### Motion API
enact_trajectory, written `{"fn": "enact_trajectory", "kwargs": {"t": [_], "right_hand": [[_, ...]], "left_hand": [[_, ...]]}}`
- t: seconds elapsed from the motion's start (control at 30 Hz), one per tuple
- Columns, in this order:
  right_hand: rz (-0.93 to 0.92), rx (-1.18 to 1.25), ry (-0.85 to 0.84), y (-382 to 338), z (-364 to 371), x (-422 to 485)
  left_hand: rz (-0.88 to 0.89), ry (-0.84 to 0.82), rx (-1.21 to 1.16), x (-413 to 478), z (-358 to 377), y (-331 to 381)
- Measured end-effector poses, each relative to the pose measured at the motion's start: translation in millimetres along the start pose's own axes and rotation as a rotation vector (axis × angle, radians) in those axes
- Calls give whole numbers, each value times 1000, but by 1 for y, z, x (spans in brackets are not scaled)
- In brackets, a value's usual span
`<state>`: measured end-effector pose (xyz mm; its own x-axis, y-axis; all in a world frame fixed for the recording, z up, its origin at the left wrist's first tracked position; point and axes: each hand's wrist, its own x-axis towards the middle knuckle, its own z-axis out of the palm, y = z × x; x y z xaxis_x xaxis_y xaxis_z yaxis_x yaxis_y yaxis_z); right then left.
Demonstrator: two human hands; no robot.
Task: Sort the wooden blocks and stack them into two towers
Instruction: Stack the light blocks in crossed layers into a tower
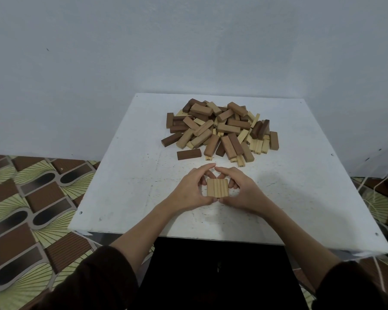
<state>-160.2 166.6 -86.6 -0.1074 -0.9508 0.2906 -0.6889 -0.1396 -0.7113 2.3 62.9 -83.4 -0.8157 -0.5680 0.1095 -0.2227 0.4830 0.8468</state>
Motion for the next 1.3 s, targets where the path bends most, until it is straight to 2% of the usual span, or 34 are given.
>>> {"fn": "enact_trajectory", "kwargs": {"t": [0.37, 0.5, 0.57, 0.63, 0.7, 0.77, 0.9, 1.0, 1.1, 1.3], "right_hand": [[43, 25, -57, -1, -2, -1], [190, 79, -108, -3, -8, 1], [277, 149, 56, -4, -12, 3], [227, 18, 291, 0, -14, 5], [165, -164, 409, 8, -15, 11], [146, -340, 365, 12, -16, 19], [223, -647, 196, 14, -13, 30], [276, -722, 161, 8, -12, 33], [318, -733, 169, 1, -14, 38], [391, -666, 145, -3, -14, 50]], "left_hand": [[2, -4, 18, -1, 0, 0], [-23, -7, -31, -1, -5, -3], [-78, 40, -134, 0, -8, 1], [-163, 135, -192, 3, -8, 8], [-166, 251, -114, 10, -6, 9], [-73, 268, 91, 19, -5, 6], [66, 182, 410, 36, -5, 1], [106, 157, 546, 41, -4, 3], [131, 178, 567, 46, -6, 4], [64, 136, 515, 56, -6, 10]]}}
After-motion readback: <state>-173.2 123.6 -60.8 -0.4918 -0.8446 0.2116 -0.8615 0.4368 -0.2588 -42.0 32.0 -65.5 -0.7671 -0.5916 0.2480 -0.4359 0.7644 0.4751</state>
